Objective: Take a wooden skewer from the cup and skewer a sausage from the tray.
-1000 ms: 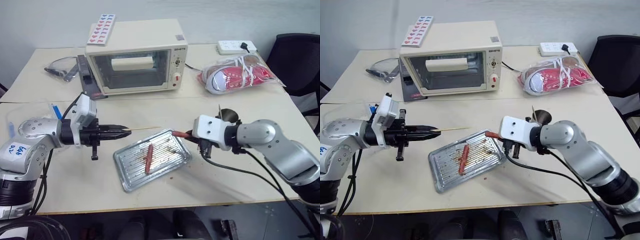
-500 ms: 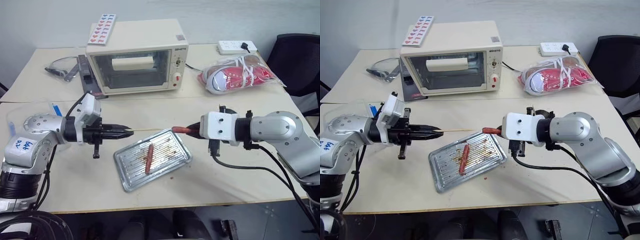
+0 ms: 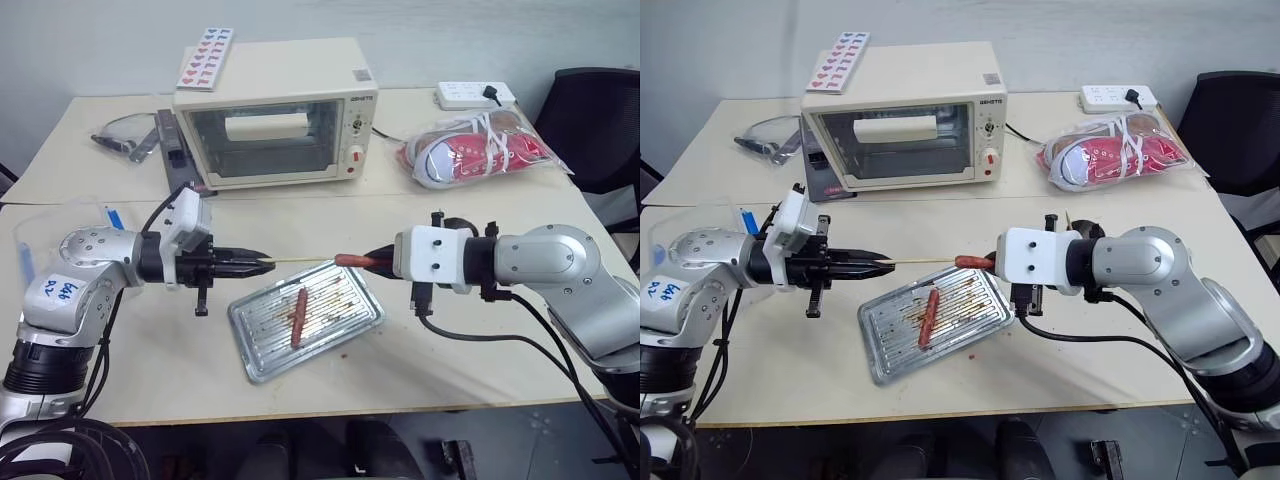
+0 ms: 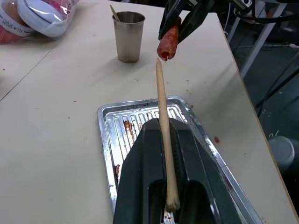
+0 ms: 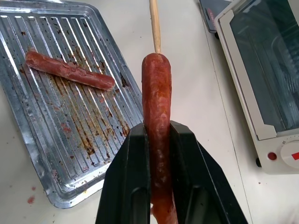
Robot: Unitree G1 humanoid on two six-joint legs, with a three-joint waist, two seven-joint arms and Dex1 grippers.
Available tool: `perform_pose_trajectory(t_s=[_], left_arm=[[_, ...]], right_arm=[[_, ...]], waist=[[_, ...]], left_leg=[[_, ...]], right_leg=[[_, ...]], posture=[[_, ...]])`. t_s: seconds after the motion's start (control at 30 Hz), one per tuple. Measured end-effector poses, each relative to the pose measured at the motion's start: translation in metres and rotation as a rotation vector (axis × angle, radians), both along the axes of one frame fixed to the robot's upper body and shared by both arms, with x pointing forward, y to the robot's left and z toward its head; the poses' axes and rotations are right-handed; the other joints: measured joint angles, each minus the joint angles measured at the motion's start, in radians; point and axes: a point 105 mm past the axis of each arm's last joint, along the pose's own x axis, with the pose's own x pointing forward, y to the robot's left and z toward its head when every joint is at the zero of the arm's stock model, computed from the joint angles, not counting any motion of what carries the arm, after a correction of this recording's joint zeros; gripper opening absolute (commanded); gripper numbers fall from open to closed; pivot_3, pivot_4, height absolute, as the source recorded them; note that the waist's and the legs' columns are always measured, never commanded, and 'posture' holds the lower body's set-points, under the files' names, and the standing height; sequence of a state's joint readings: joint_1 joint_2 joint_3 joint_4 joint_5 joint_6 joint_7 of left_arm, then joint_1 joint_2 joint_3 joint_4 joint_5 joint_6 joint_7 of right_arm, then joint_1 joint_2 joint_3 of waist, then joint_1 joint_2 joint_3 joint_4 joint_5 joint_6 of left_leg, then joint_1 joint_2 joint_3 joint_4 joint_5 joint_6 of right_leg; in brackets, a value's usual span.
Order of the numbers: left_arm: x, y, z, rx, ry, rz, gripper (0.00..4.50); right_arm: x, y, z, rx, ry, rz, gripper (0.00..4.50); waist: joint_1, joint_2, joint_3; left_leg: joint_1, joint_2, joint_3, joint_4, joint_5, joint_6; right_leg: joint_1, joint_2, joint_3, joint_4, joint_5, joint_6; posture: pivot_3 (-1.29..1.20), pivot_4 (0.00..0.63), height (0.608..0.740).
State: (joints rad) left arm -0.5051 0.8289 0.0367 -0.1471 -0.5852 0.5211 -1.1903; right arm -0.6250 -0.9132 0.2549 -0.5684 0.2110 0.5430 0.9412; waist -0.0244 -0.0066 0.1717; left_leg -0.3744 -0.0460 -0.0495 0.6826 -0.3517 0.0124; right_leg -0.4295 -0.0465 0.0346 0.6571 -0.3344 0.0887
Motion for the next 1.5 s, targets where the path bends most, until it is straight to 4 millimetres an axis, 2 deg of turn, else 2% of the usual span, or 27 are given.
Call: perform_pose_trajectory(t_s=[0.5, 0.73, 1.5], left_arm=[[-0.0010, 0.0005, 0.0012, 0.006, -0.011, -0.014, 0.00], [0.0000, -0.0003, 0.0081, 0.016, -0.049, -0.025, 0.00], [0.0053, 0.0009, 0.0056, 0.021, -0.059, -0.018, 0.00]], right_arm=[[0.0037, -0.0054, 0.0012, 0.012, -0.006, -0.043, 0.39], [0.0036, -0.0060, 0.0002, 0.005, -0.013, -0.041, 0.39], [-0.0003, -0.0030, -0.0003, 0.009, -0.008, -0.029, 0.39]], waist=[[0.000, 0.000, 0.000], [0.000, 0.000, 0.000], [0.000, 0.000, 0.000]], left_leg=[[0.000, 0.000, 0.000, 0.000, 0.000, 0.000], [0.000, 0.000, 0.000, 0.000, 0.000, 0.000], [0.000, 0.000, 0.000, 0.000, 0.000, 0.000]], right_leg=[[0.000, 0.000, 0.000, 0.001, 0.000, 0.000], [0.000, 0.000, 0.000, 0.002, 0.000, 0.000], [0.000, 0.000, 0.000, 0.002, 0.000, 0.000]], posture=[[0.00, 0.150, 0.740], [0.00, 0.150, 0.740], [0.00, 0.150, 0.740]])
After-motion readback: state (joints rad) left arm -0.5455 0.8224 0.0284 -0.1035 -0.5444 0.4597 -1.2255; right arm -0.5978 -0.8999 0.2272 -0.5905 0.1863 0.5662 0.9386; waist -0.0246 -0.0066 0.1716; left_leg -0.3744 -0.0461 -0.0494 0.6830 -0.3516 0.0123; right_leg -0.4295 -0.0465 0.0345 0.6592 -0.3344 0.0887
